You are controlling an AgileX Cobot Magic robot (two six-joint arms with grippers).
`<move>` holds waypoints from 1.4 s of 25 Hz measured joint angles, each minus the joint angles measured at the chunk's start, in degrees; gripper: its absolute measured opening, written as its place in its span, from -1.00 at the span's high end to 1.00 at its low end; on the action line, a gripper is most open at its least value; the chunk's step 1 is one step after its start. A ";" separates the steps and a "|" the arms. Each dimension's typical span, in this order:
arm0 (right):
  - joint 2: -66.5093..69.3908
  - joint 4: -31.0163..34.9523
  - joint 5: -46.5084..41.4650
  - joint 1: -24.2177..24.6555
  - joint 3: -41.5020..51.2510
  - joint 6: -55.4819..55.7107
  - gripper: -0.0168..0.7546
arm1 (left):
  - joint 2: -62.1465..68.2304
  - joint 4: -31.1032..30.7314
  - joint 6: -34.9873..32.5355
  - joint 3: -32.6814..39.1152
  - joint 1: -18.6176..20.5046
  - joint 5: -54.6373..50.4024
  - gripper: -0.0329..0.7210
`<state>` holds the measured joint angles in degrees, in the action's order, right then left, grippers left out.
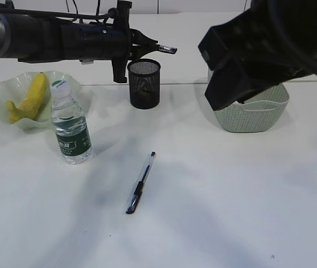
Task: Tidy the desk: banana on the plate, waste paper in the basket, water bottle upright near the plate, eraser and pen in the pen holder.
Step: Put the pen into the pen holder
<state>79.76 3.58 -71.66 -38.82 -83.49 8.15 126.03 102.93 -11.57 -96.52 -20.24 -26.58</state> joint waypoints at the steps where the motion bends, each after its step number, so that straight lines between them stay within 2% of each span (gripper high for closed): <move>1: 0.00 -0.09 0.00 0.00 0.00 0.00 0.26 | 0.41 0.00 1.20 -0.46 0.31 -0.25 0.85; 8: 0.00 -0.59 0.00 0.00 0.00 0.00 0.26 | 2.82 0.00 4.88 -2.76 1.55 -1.86 0.85; 17: 0.00 -1.76 0.00 0.00 0.00 0.00 0.26 | 4.07 0.00 6.14 -6.40 1.55 -1.64 0.85; 26: 0.00 -2.00 0.00 0.00 0.00 0.07 0.26 | 7.41 0.00 15.70 -8.72 1.55 -1.42 0.85; 35: 0.00 -2.10 0.00 0.00 0.00 0.07 0.26 | 12.61 -0.11 23.98 -18.16 1.55 -2.73 0.85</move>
<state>79.76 1.49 -71.66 -38.82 -83.49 8.22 138.63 102.82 12.41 -114.68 -18.68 -29.31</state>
